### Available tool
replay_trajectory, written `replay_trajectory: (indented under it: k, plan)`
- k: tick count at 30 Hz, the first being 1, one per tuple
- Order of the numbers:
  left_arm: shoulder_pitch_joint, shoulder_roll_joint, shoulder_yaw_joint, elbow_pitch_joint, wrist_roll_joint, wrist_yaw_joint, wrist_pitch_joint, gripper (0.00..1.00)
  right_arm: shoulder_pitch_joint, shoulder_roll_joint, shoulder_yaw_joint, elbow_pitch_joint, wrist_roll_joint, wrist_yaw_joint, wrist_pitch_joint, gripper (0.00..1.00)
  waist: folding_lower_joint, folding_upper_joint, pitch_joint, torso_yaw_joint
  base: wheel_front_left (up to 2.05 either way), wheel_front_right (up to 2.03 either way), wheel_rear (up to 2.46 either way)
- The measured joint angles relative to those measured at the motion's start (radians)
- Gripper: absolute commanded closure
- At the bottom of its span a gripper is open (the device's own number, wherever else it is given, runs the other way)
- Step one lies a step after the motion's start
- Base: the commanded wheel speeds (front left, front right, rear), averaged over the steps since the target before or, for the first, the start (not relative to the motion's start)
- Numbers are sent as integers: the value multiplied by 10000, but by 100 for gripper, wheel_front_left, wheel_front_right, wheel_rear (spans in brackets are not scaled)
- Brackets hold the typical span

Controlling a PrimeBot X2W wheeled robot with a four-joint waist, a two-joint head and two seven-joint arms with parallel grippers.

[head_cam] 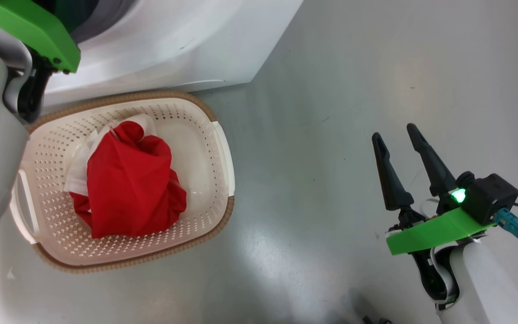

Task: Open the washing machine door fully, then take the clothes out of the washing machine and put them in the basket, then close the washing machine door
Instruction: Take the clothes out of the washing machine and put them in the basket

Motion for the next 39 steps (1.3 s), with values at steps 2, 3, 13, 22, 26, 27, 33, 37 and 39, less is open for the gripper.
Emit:
replay_trajectory:
  k: [2,3,13,22,26,27,33,37,39]
  plan:
    - [-9,0,-27,-10,-73,0,0,100,-47,-2,-10,-17,0,0,0,0,0,0,-11,27,0,0,0]
    - [-9,0,-42,-13,-98,0,-2,100,-46,-2,-15,-15,0,0,0,0,0,-1,-21,45,0,0,0]
    - [279,54,1569,-1143,477,0,-44,100,-45,-109,-117,-15,-15,0,0,0,0,0,-189,449,0,0,0]
    - [1801,-360,3365,-2284,1532,0,-44,100,-11,-378,-245,-25,-81,0,0,0,0,0,-545,910,0,0,0]
    - [2362,-525,3952,-2757,1996,0,-44,100,58,-428,-270,-27,-100,0,0,0,0,0,-730,1090,0,0,0]
    - [2497,-579,4077,-2874,2080,0,-44,100,70,-454,-278,-27,-100,0,0,0,0,0,-774,1134,0,0,0]
    - [3431,-859,4748,-3580,2740,0,-44,100,238,-562,-347,-23,-100,0,0,0,0,0,-1067,1336,0,0,0]
    - [4073,-1099,5294,-4023,3103,0,-44,100,397,-652,-424,-36,-100,0,0,0,0,-1,-1251,1458,0,0,0]
    - [4376,-1227,5549,-4257,3267,0,-44,100,466,-673,-445,-27,-100,0,0,0,0,0,-1333,1529,0,0,0]
